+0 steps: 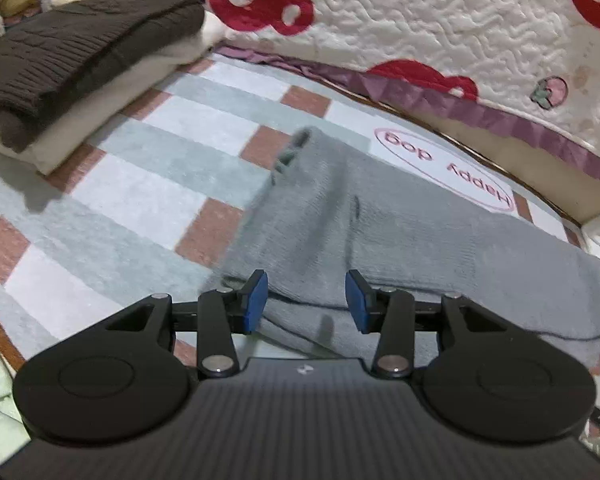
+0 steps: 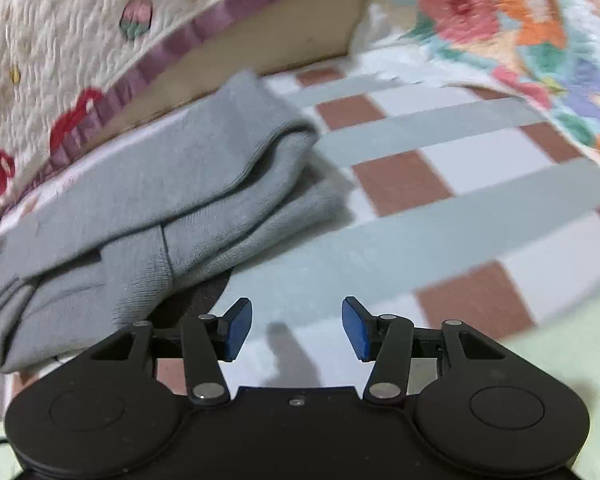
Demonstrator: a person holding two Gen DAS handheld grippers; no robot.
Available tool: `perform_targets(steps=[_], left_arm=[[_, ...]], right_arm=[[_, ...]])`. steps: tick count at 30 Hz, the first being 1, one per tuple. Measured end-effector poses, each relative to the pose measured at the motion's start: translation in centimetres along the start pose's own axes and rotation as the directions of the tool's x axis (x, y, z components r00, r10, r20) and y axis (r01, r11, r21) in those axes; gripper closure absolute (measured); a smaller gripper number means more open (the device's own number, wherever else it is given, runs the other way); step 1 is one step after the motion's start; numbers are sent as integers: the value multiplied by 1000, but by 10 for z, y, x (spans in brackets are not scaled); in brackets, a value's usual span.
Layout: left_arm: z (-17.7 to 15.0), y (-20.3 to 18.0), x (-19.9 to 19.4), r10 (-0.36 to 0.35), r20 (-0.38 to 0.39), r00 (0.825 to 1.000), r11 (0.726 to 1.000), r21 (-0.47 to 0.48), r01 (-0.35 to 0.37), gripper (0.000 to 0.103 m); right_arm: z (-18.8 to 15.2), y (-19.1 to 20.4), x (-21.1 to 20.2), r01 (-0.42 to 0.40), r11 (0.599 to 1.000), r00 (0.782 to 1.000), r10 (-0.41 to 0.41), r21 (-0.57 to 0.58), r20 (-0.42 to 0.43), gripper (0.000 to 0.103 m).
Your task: Fold clothes
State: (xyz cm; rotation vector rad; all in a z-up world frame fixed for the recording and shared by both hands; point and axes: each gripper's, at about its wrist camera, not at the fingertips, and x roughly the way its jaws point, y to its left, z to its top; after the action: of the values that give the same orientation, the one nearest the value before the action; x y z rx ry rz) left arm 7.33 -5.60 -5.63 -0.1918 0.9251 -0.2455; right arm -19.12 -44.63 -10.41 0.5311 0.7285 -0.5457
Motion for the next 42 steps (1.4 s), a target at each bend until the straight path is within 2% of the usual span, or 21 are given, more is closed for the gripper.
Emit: perform_targets(steps=[2,5,9,10,13,15,17,19,22,25,27,29,32,35,37,38,39,41,42], left_arm=[[-2,0,2,0,-21,1000,1000,0,0,61],[-2,0,3,-12,-16,1000,1000,0,12,61],[6,-5,10,-99,47,994,992,80,95,59],[8,-6,11,-122,62,991,988,101,115,52],[13,-9,16,-190,103,976,971,164,172,51],[25,-13,31,-207,77,975,960,206,188,52],[39,-16,47,-230,60,971,950,231,211,51],[47,-19,69,-203,49,978,949,254,185,50],[47,-14,100,-69,72,995,965,257,48,55],[40,5,108,-62,145,987,978,205,31,57],[36,5,107,0,180,984,974,225,-41,54],[38,7,99,1,184,983,979,201,-38,40],[40,10,87,2,190,982,986,164,-34,42],[42,14,75,4,196,981,991,127,-29,43],[32,-10,50,-23,275,961,975,217,-39,43],[27,-20,41,-54,286,957,972,236,-15,43],[16,-32,36,-114,262,958,966,253,46,43],[-6,-56,26,-231,210,950,944,283,167,43],[-16,-68,31,-283,159,946,924,308,225,43]], right_arm=[[-1,-5,-28,-21,1000,997,20,14,72,48],[7,-6,-51,8,1000,988,-6,-11,153,47],[21,5,-40,-46,999,992,48,-18,118,47],[24,13,-33,-63,997,992,68,-47,107,47],[35,39,-12,-108,981,989,121,-159,79,47],[44,58,5,-121,955,986,147,-272,77,47],[54,75,25,-122,911,982,170,-394,88,47],[62,81,37,-92,879,970,185,-469,157,49],[73,74,65,-46,893,978,131,-448,160,49],[84,66,93,0,904,984,76,-427,162,55],[85,59,107,12,910,989,51,-415,141,57],[78,52,109,11,914,989,50,-407,139,57],[81,46,106,-1,934,991,47,-356,122,57],[88,35,85,-6,985,993,27,-171,119,55],[81,20,64,-43,999,991,41,11,128,47],[74,12,58,-61,995,991,50,83,123,36],[68,4,53,-78,985,991,60,155,118,31],[55,-11,51,-124,953,990,103,277,92,31],[49,-17,54,-151,933,988,135,328,71,31]])
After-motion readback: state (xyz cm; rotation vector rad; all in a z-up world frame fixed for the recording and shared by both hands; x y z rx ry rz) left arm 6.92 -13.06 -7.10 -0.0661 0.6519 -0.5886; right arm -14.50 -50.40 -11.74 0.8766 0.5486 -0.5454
